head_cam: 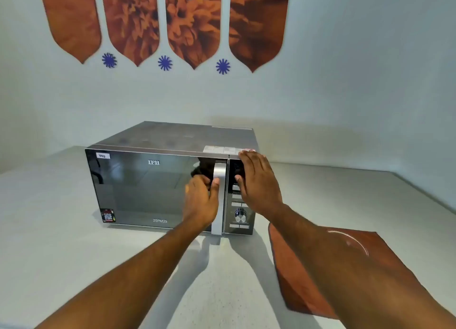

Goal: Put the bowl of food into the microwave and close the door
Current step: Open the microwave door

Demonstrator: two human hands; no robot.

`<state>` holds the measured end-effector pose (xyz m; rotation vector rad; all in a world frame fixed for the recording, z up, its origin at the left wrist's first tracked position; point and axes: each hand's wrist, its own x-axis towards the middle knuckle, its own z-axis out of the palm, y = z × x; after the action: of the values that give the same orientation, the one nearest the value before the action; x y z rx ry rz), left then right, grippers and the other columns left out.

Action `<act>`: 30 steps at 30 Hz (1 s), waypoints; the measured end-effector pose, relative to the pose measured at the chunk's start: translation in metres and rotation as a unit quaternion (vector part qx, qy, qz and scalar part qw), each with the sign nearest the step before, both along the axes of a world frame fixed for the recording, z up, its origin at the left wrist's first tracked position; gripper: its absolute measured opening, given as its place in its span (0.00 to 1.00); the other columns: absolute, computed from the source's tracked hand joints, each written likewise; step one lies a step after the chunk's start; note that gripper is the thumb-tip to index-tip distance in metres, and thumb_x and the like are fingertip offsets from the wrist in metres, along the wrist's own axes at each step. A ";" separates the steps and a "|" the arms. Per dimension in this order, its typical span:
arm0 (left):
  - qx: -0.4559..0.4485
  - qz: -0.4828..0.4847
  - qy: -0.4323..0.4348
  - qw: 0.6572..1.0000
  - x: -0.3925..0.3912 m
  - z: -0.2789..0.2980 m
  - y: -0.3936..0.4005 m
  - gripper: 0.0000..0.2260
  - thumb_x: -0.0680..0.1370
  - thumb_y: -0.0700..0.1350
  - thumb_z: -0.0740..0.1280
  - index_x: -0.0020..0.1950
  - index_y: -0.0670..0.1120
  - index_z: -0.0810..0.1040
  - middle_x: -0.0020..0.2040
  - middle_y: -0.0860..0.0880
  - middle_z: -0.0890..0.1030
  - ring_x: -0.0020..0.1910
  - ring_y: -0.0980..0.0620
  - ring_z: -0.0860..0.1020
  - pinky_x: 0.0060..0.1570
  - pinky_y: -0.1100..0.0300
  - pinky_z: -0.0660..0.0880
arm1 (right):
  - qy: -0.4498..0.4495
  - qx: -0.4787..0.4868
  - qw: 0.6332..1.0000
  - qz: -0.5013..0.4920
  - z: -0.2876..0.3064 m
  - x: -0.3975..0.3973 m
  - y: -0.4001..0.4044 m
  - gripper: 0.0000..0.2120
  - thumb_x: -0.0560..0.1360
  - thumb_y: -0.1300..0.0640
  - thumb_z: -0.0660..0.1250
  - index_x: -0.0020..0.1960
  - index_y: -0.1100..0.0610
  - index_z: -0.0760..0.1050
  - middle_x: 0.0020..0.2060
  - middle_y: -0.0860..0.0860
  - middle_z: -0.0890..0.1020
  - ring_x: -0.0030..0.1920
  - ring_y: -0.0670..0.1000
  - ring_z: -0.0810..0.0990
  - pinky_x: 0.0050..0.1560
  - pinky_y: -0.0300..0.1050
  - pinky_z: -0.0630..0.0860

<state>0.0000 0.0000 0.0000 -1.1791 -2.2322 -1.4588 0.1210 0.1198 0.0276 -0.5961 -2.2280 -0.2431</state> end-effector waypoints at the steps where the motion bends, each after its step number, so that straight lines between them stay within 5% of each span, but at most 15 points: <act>1: 0.010 -0.031 -0.056 0.998 0.005 0.000 0.002 0.25 0.76 0.68 0.49 0.54 0.50 0.70 0.47 0.50 0.77 0.47 0.50 0.76 0.42 0.58 0.73 | -0.003 0.010 1.000 -0.001 -0.001 -0.001 0.001 0.30 0.79 0.49 0.66 0.77 0.57 0.62 0.75 0.55 0.71 0.76 0.58 0.66 0.79 0.55 0.61; 6: 0.064 -0.162 -0.258 0.950 0.016 -0.007 0.021 0.28 0.74 0.68 0.51 0.55 0.47 0.75 0.45 0.47 0.84 0.47 0.49 0.82 0.51 0.55 0.76 | -0.021 -0.005 0.999 -0.027 0.002 -0.002 0.000 0.37 0.73 0.53 0.76 0.77 0.58 0.63 0.74 0.57 0.72 0.75 0.59 0.67 0.77 0.57 0.67; 9: 0.113 -0.179 -0.303 0.929 0.015 -0.013 0.026 0.27 0.75 0.67 0.53 0.49 0.44 0.76 0.40 0.45 0.82 0.40 0.50 0.82 0.42 0.62 0.78 | -0.029 0.004 0.999 -0.041 0.003 -0.003 0.000 0.38 0.73 0.53 0.76 0.77 0.59 0.63 0.74 0.57 0.72 0.76 0.60 0.67 0.77 0.57 0.67; 16: 0.133 -0.158 -0.308 0.929 0.019 -0.018 0.030 0.21 0.81 0.59 0.54 0.45 0.44 0.74 0.35 0.47 0.75 0.33 0.55 0.74 0.31 0.71 0.74 | -0.037 -0.008 0.998 -0.049 0.002 -0.005 0.001 0.39 0.73 0.51 0.77 0.78 0.57 0.62 0.75 0.57 0.70 0.76 0.61 0.66 0.77 0.57 0.66; 30: 0.089 -0.144 -0.287 0.943 0.015 -0.016 0.031 0.22 0.80 0.61 0.51 0.44 0.45 0.74 0.35 0.48 0.77 0.34 0.54 0.76 0.33 0.69 0.75 | -0.062 -0.008 0.996 -0.058 0.004 -0.003 -0.002 0.41 0.74 0.52 0.76 0.80 0.58 0.59 0.77 0.57 0.68 0.78 0.61 0.64 0.79 0.56 0.61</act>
<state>0.0148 0.0310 -0.0160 -1.1679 -2.2508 -2.3218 0.1184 0.1179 0.0314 -0.7376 -2.3197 -0.3294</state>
